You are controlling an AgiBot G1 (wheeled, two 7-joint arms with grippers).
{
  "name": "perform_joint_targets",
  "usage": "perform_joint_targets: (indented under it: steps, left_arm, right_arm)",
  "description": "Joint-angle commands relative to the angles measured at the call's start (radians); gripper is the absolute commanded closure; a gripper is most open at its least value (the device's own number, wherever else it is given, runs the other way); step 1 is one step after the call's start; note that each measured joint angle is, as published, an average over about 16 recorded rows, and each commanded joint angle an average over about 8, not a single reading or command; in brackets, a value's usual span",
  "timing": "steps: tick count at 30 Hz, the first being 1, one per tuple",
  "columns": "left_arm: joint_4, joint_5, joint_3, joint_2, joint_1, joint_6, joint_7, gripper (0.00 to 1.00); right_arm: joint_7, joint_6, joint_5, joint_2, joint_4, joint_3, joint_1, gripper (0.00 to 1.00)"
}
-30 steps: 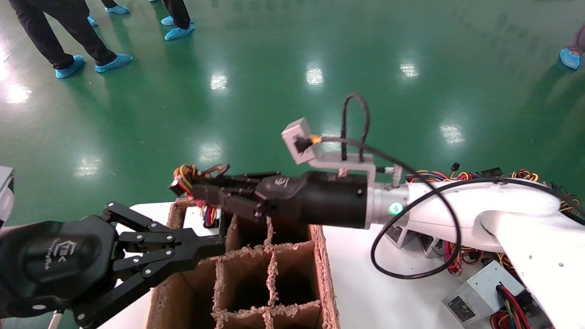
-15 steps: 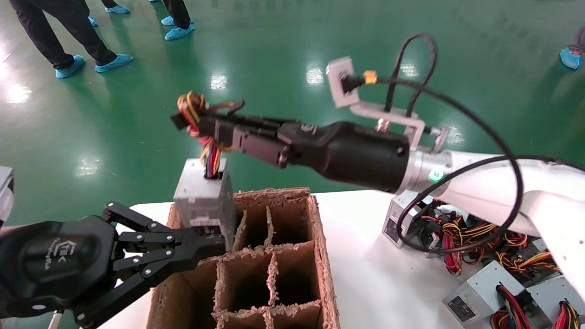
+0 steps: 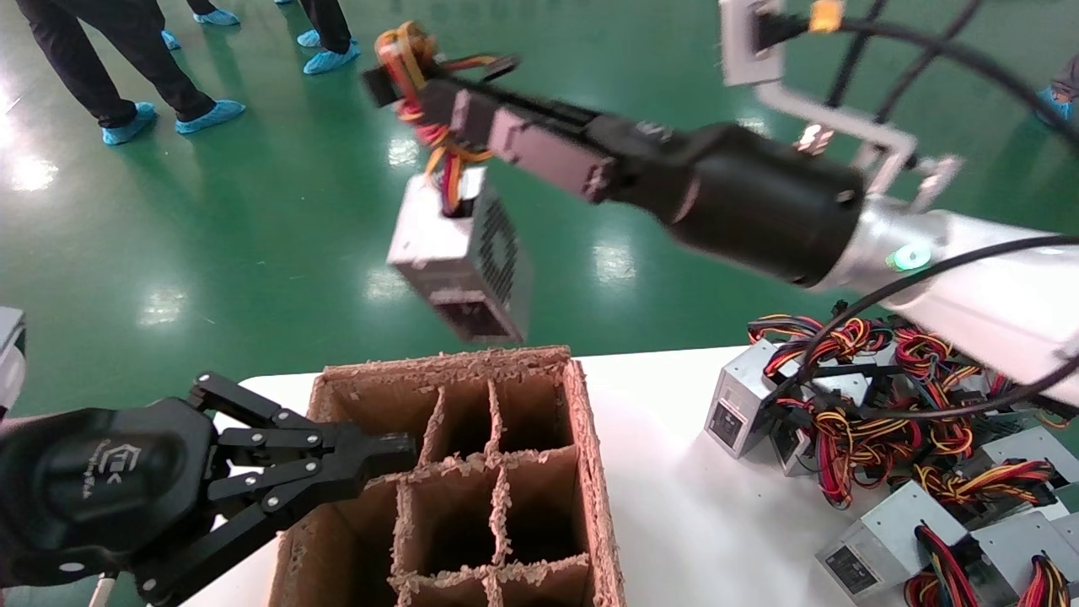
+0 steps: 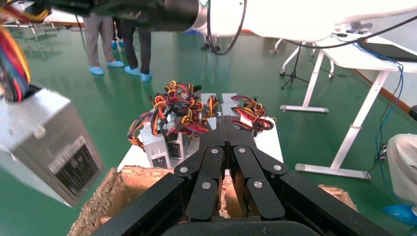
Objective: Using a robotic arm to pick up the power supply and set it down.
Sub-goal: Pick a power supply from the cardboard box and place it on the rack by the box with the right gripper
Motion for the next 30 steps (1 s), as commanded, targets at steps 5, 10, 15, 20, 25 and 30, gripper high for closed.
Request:
perform_joint_targets:
  steps: [5, 10, 15, 20, 25, 30]
  left_arm:
    - [0.0, 0.0, 0.0, 0.0, 0.0, 0.0, 0.0, 1.0]
    - [0.0, 0.0, 0.0, 0.0, 0.0, 0.0, 0.0, 1.0]
    - [0.0, 0.0, 0.0, 0.0, 0.0, 0.0, 0.0, 1.0]
    - [0.0, 0.0, 0.0, 0.0, 0.0, 0.0, 0.0, 1.0]
    - [0.0, 0.0, 0.0, 0.0, 0.0, 0.0, 0.0, 1.0]
    - [0.0, 0.0, 0.0, 0.0, 0.0, 0.0, 0.0, 1.0]
  right_arm:
    - [0.014, 0.09, 0.008, 0.109, 0.116, 0.025, -0.023, 1.0]
    - [0.032, 0.145, 0.025, 0.209, 0.197, 0.045, -0.074, 1.0]
    - [0.044, 0.179, 0.051, 0.314, 0.261, 0.062, -0.148, 1.0]
    - [0.048, 0.2, 0.076, 0.411, 0.31, 0.072, -0.232, 1.0]
    - [0.045, 0.214, 0.101, 0.49, 0.345, 0.076, -0.318, 1.0]
    - [0.035, 0.221, 0.123, 0.542, 0.365, 0.072, -0.399, 1.0]
